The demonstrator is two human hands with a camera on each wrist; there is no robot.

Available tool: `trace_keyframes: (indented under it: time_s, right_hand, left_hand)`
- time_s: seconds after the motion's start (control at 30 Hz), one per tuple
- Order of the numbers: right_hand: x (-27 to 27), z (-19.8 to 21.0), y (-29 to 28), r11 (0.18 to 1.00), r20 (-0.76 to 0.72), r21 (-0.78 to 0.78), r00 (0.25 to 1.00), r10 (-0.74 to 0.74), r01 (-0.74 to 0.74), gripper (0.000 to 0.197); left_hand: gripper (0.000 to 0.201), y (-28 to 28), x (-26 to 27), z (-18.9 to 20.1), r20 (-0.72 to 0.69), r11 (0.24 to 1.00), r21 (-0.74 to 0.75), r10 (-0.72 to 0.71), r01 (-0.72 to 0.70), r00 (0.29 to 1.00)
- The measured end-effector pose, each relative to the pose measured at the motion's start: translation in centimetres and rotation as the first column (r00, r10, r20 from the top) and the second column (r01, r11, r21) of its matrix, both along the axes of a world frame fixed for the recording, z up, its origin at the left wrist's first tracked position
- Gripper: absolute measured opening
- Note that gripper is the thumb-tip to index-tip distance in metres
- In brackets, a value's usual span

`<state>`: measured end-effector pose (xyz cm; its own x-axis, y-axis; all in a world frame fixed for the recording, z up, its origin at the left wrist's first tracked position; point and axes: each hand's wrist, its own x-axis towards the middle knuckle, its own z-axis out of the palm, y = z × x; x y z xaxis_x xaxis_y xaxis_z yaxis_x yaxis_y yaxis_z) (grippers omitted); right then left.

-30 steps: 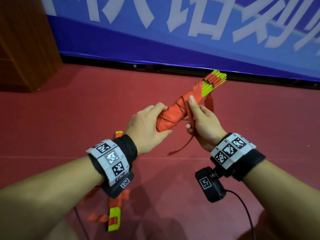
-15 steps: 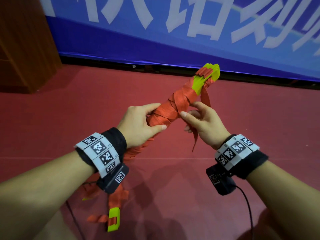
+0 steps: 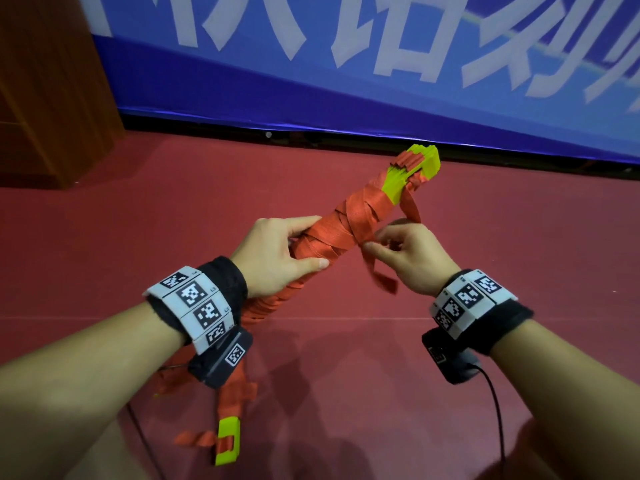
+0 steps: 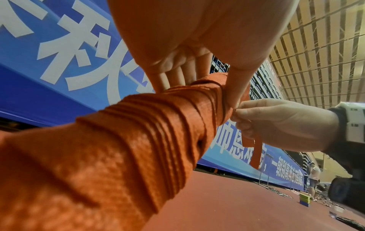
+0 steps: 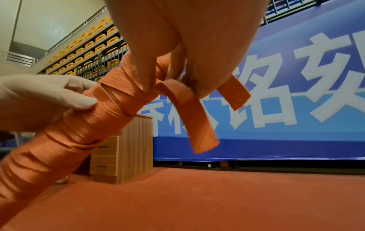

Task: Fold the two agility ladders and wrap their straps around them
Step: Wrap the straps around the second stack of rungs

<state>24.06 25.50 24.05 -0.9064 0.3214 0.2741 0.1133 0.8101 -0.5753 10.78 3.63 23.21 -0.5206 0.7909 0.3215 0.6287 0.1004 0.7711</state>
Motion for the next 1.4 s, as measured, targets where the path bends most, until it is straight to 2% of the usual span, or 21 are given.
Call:
trace_keyframes:
  time_s: [0.1, 0.17, 0.27, 0.33, 0.4, 0.47, 0.6, 0.63, 0.7, 0.73, 0.8, 0.83, 0.9, 0.93, 1.0, 1.03, 1.1, 1.13, 1.2, 1.27, 1.4]
  right_hand:
    - [-0.1, -0.4, 0.7, 0.999, 0.050, -0.011, 0.998, -0.042, 0.042, 0.005]
    - [-0.1, -0.5, 1.3, 0.997, 0.090, -0.065, 0.995, -0.045, 0.051, 0.012]
    - [0.2, -1.1, 1.4, 0.963, 0.088, -0.267, 0.996, 0.007, 0.017, 0.015]
    - [0.6, -1.2, 0.9, 0.868, 0.061, -0.496, 0.998, 0.023, 0.011, 0.014]
    - [0.9, -1.4, 0.6, 0.726, 0.019, -0.687, 1.000, -0.004, 0.016, 0.019]
    - [0.8, -1.2, 0.8, 0.586, 0.005, -0.809, 0.999, -0.051, 0.034, 0.025]
    - [1.4, -0.5, 2.0, 0.262, 0.008, -0.965, 1.000, 0.004, 0.006, 0.027]
    - [1.7, -0.3, 2.0, 0.226, 0.010, -0.974, 0.999, 0.032, 0.003, 0.026]
    - [2.0, -0.1, 2.5, 0.227, 0.015, -0.974, 0.997, 0.077, -0.003, 0.036]
    - [2.0, -0.1, 2.6, 0.225, 0.031, -0.974, 0.998, 0.046, 0.020, 0.034]
    - [2.1, 0.3, 3.1, 0.173, 0.072, -0.982, 0.997, -0.025, 0.075, 0.055]
    - [2.2, 0.7, 2.9, 0.155, 0.117, -0.981, 0.993, -0.031, 0.120, 0.059]
    - [2.5, 1.3, 2.5, 0.172, 0.175, -0.972, 0.982, 0.076, 0.160, 0.049]
    - [2.6, 1.4, 2.4, 0.188, 0.188, -0.969, 0.970, 0.155, 0.158, 0.054]
    - [3.0, 1.2, 1.9, 0.273, 0.253, -0.946, 0.926, 0.280, 0.176, 0.058]
    - [3.2, 1.1, 1.3, 0.343, 0.288, -0.923, 0.904, 0.315, 0.175, 0.054]
    - [3.5, 0.1, 0.7, 0.564, 0.383, -0.816, 0.849, 0.365, 0.125, 0.040]
    - [3.6, -0.3, 0.4, 0.679, 0.438, -0.729, 0.819, 0.370, 0.083, 0.038]
    - [3.4, -1.2, 0.0, 0.821, 0.492, -0.570, 0.804, 0.334, 0.008, 0.045]
    - [3.3, -1.9, -0.5, 0.865, 0.466, -0.499, 0.824, 0.323, -0.057, 0.050]
    - [2.8, -4.4, -1.1, 0.880, 0.442, -0.459, 0.827, 0.348, -0.125, 0.050]
  left_hand:
    - [0.054, -0.1, -0.4, -0.4, -0.048, 0.998, -0.042, -0.041, 0.039, 0.998]
    - [0.063, -0.2, -0.6, -0.6, -0.085, 0.995, -0.077, -0.065, 0.059, 0.994]
    - [0.066, -0.3, -1.1, -0.8, -0.155, 0.989, -0.139, -0.078, 0.057, 0.985]
    - [0.067, -0.3, -1.3, -0.8, -0.188, 0.984, -0.169, -0.095, 0.063, 0.978]
    - [0.068, -0.2, -1.4, -0.8, -0.196, 0.979, -0.187, -0.116, 0.079, 0.974]
    - [0.068, -0.1, -1.5, -0.8, -0.189, 0.976, -0.194, -0.139, 0.102, 0.972]
    - [0.068, 0.2, -1.7, -0.6, -0.190, 0.968, -0.199, -0.188, 0.149, 0.964]
    - [0.067, 0.3, -1.8, -0.6, -0.186, 0.966, -0.204, -0.201, 0.162, 0.962]
    - [0.065, 0.4, -1.9, -0.6, -0.187, 0.959, -0.214, -0.227, 0.185, 0.956]
    - [0.063, 0.5, -1.9, -0.6, -0.193, 0.956, -0.219, -0.240, 0.196, 0.952]
    - [0.059, 0.6, -2.1, -0.7, -0.229, 0.947, -0.245, -0.266, 0.209, 0.936]
    - [0.058, 0.7, -2.2, -0.8, -0.255, 0.940, -0.270, -0.277, 0.206, 0.926]
    - [0.057, 0.9, -2.5, -1.0, -0.308, 0.924, -0.334, -0.293, 0.185, 0.905]
    - [0.056, 1.1, -2.6, -1.3, -0.339, 0.913, -0.372, -0.302, 0.168, 0.891]
    - [0.055, 1.4, -2.7, -1.8, -0.410, 0.884, -0.452, -0.327, 0.122, 0.852]
    - [0.054, 1.7, -2.7, -2.1, -0.441, 0.864, -0.495, -0.345, 0.096, 0.829]
    - [0.054, 2.2, -2.5, -2.7, -0.477, 0.821, -0.568, -0.383, 0.056, 0.791]
    - [0.055, 2.4, -2.4, -3.0, -0.483, 0.807, -0.589, -0.400, 0.050, 0.779]
    - [0.055, 2.7, -2.3, -3.7, -0.470, 0.791, -0.609, -0.423, 0.063, 0.775]
    - [0.056, 2.8, -2.4, -4.6, -0.441, 0.771, -0.633, -0.433, 0.070, 0.787]
    - [0.060, 3.1, -3.3, -6.4, -0.362, 0.709, -0.698, -0.469, 0.100, 0.806]
